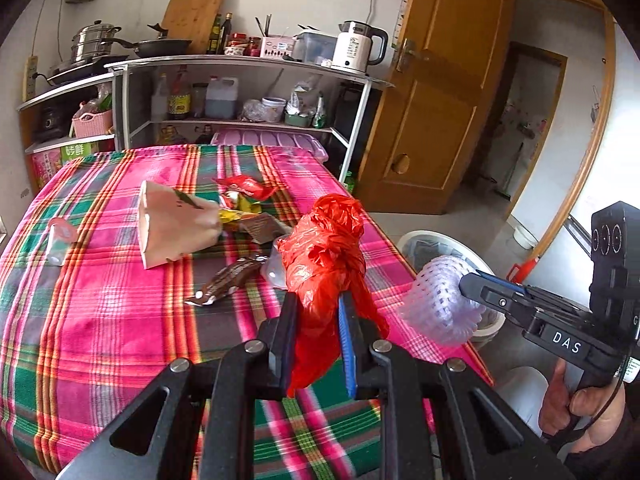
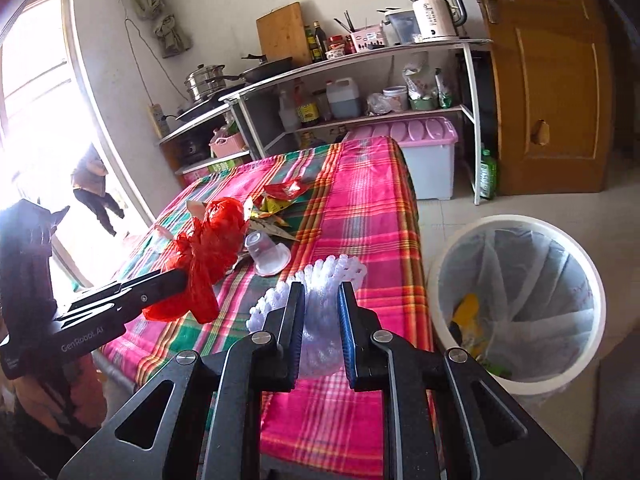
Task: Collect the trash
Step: 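Carry the red bag and white scrubber over the trash bin with both tools, then open both tools to drop the red bag and scrubber into the bin, then move both open tools back over the remaining trash on the table, then grasp the brown wrapper with the left tool while the right tool grasps the clear plastic cup, then carry the brown wrapper and clear cup over the trash bin with both tools, then open the left tool to drop the brown wrapper while the right tool holds the cup over the bin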
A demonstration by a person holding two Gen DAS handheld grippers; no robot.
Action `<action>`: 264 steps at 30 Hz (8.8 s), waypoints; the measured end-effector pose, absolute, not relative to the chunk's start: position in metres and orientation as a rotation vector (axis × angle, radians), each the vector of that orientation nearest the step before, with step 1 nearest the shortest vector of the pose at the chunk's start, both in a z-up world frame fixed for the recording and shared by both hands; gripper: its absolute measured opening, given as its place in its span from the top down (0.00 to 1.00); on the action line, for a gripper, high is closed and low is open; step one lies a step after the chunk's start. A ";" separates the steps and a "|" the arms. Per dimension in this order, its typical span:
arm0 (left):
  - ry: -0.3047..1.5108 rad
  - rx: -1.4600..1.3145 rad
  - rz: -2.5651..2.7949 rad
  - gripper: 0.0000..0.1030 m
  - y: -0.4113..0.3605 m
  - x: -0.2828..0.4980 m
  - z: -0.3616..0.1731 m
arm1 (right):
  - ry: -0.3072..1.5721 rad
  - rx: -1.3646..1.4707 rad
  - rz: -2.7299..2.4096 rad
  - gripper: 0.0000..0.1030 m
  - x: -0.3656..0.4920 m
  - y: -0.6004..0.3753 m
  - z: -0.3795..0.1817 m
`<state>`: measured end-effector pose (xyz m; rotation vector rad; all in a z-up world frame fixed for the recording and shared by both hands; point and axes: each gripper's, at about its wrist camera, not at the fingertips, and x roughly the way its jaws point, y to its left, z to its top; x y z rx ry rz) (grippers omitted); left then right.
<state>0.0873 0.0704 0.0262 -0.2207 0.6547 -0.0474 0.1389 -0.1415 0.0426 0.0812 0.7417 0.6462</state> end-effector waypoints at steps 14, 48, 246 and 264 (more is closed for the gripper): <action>0.656 -0.168 -0.204 0.80 -0.001 0.123 0.033 | 0.728 0.148 0.501 0.83 0.148 -0.212 0.042; 0.800 -0.105 -0.379 0.78 -0.095 0.214 -0.010 | 0.838 0.202 0.259 0.78 0.211 -0.293 -0.013; 0.715 -0.144 -0.322 0.77 -0.058 0.171 0.021 | 0.742 0.126 0.402 0.72 0.175 -0.248 0.032; 0.776 -0.145 -0.357 0.77 -0.087 0.206 -0.003 | 0.796 0.149 0.329 0.72 0.199 -0.275 0.010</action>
